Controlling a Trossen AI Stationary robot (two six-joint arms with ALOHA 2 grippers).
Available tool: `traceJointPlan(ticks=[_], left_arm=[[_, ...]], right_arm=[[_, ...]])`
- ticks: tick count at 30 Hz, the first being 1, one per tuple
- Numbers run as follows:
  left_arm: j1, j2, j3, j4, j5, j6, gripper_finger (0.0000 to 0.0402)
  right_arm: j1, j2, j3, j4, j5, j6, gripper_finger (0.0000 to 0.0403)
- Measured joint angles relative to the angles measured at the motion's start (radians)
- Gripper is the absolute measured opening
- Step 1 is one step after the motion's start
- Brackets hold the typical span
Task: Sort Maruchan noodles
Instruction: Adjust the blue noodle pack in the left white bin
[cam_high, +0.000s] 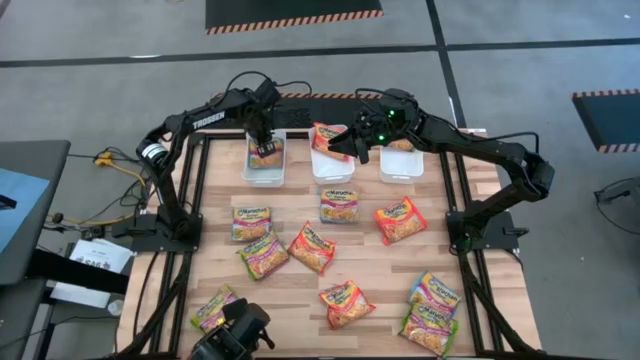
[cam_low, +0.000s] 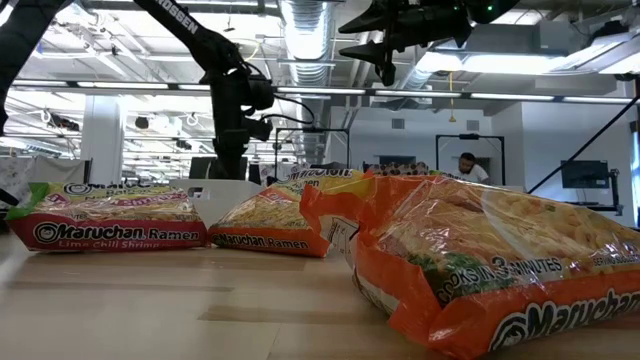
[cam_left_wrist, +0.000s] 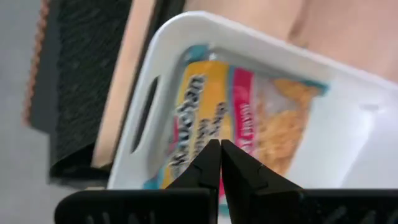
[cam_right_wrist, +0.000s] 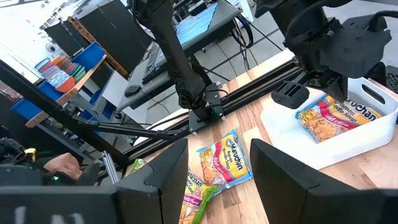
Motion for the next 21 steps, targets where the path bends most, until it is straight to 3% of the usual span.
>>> traceJointPlan(ticks=[9,18,21], left_arm=[[0.028,0.001,0.0,-0.005,0.014,-0.034,0.0016],[0.07,0.011,0.002,0.0,0.017,-0.054,0.0109],[0.084,0.027,0.001,-0.012,0.077,-0.065,0.0138]], right_arm=[[0.0,0.0,0.0,0.0,0.0,0.0,0.0199],[0.001,0.0,0.0,0.0,0.0,0.0,0.0199],[0.001,0.0,0.0,0.0,0.0,0.0,0.0199]])
